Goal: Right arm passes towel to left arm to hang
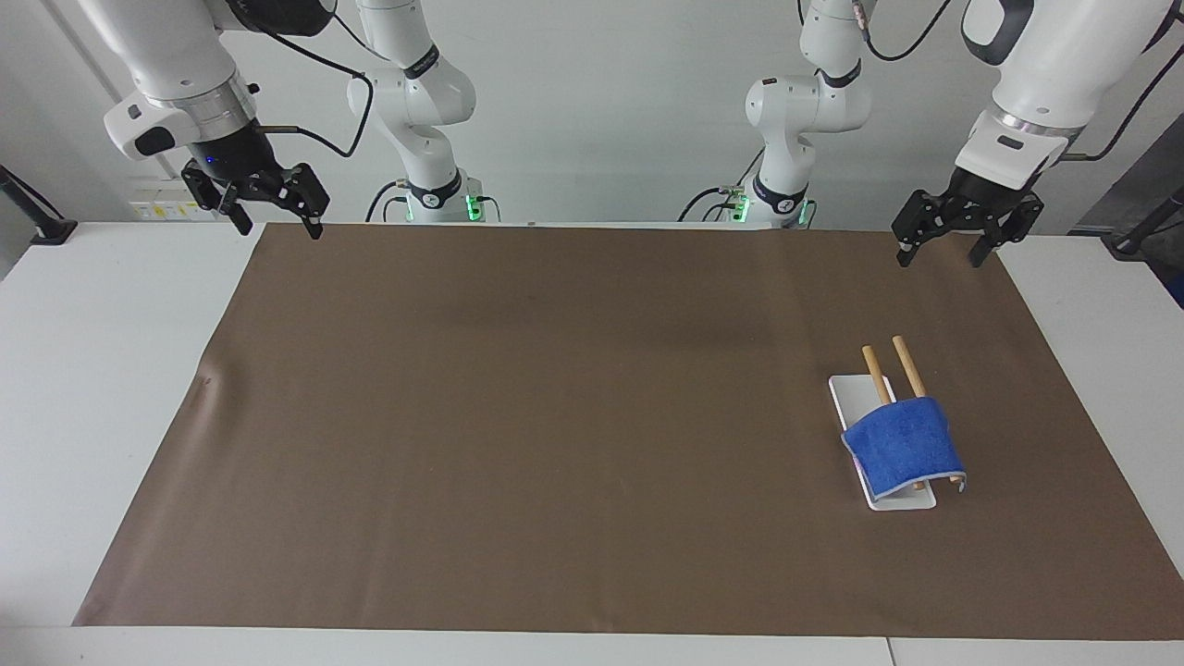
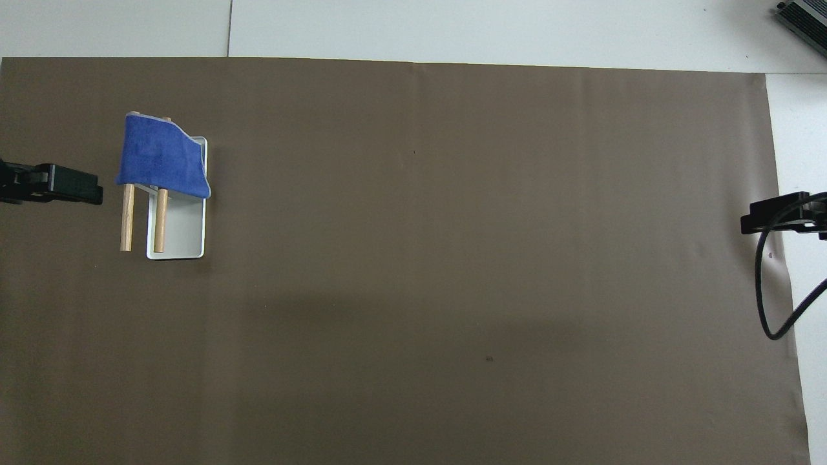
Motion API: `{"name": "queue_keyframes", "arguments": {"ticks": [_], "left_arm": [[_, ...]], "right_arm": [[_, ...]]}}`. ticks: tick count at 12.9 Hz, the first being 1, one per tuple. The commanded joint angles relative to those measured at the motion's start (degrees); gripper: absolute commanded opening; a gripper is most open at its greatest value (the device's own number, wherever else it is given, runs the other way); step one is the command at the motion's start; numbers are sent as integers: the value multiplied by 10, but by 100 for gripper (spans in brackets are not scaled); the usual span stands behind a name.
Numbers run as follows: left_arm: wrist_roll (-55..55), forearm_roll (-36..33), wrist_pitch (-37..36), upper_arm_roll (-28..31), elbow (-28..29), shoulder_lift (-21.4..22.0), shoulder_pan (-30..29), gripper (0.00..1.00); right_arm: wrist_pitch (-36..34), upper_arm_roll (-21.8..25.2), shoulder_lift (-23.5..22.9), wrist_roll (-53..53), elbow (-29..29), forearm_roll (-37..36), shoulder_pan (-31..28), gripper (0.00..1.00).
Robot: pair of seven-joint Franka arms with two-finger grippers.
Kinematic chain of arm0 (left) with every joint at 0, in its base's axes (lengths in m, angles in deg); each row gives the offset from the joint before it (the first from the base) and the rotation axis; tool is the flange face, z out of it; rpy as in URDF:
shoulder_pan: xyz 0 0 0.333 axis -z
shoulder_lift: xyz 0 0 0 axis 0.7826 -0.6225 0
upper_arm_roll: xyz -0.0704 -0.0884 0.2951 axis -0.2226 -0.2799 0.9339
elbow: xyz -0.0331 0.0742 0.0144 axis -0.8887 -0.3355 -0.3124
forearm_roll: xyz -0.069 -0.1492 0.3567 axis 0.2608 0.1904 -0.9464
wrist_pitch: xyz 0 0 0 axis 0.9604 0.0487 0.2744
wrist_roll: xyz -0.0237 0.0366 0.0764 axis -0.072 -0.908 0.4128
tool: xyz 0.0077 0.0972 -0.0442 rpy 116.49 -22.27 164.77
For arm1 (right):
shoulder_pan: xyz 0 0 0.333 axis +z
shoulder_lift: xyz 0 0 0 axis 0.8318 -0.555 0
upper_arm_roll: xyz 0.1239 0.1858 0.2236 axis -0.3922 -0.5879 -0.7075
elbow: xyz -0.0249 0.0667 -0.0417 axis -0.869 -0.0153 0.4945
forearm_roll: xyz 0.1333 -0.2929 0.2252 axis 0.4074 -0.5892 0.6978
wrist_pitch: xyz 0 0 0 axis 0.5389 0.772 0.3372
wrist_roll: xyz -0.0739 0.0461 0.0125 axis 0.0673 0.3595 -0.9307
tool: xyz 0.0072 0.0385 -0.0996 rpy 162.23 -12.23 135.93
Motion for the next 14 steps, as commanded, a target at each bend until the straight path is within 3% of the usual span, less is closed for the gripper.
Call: {"name": "queue_keyframes", "arguments": {"ticks": [1,4,8,14], "left_arm": [[-25,-14,-49,-1,-83,-51,0,100],[-19,-8,-11,-1,-7,-14,-3,100],[-25,-10,-11,1,4,-8,-1,100],[-23,-12,-97,-1,51,44,3,100]], "right_arm": [[0,0,11,11,12,-1,-2,100],[4,0,12,11,16,-1,-1,100],[4,0,12,12,16,-1,-1,100],[4,0,12,12,16,-1,-1,100]]}}
